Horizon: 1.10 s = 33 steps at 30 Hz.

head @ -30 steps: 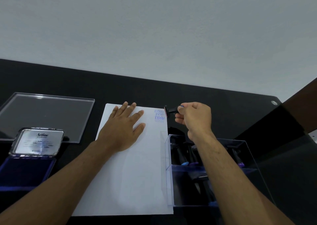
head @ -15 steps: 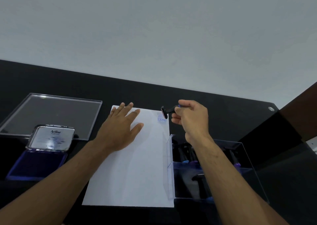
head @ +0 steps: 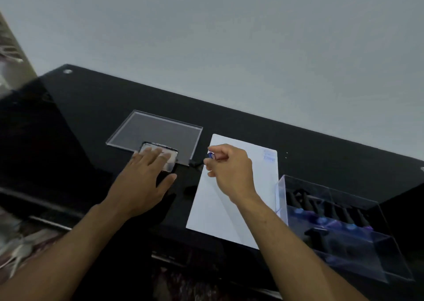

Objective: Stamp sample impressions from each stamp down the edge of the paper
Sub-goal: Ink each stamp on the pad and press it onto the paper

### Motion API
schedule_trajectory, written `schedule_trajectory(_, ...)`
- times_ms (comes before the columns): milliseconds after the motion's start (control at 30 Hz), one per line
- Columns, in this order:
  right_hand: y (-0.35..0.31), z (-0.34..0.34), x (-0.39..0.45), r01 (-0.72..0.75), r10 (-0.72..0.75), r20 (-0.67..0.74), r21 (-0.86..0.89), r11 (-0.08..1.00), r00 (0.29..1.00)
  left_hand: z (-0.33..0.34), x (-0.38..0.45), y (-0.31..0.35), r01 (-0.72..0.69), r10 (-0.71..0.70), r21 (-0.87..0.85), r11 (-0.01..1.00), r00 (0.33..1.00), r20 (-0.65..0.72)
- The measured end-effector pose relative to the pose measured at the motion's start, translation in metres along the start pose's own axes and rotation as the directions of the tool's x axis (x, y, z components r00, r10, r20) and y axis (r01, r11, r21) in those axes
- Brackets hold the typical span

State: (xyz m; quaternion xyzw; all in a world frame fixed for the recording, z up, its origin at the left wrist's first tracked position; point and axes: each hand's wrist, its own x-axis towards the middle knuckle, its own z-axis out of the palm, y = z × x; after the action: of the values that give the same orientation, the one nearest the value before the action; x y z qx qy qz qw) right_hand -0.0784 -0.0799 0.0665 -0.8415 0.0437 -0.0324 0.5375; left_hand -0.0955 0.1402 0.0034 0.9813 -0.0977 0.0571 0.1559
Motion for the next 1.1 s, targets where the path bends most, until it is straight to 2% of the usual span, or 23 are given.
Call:
schedule_trajectory(300,-0.033,0.064,-0.023,0.163,-0.143,0.137,-0.144,0.976,0.980,-0.006,-0.050,-0.063,0.127,-0.127,-0.010,0.992,0.992,-0.011)
schedule_trajectory(533,-0.047,0.084,-0.031,0.354,-0.303,0.203,-0.307,0.883,0.931,-0.002,-0.058,-0.079,0.134,-0.134,0.023,0.991,0.991,-0.013)
schedule_trajectory(833,-0.059,0.088,-0.031,0.437,-0.304,0.337,-0.456,0.775,0.891,0.012,-0.059,-0.087,0.125,-0.124,0.104,0.987,0.992,-0.012)
schedule_trajectory(967,-0.061,0.092,-0.030,0.467,-0.228,0.452,-0.538,0.702,0.863,0.012,-0.059,-0.086,0.125,-0.122,0.121,0.985,0.992,-0.029)
schedule_trajectory(1100,-0.055,0.102,-0.029,0.435,-0.185,0.452,-0.549,0.714,0.873,0.013,-0.060,-0.085,0.126,-0.123,0.135,0.983,0.992,-0.037)
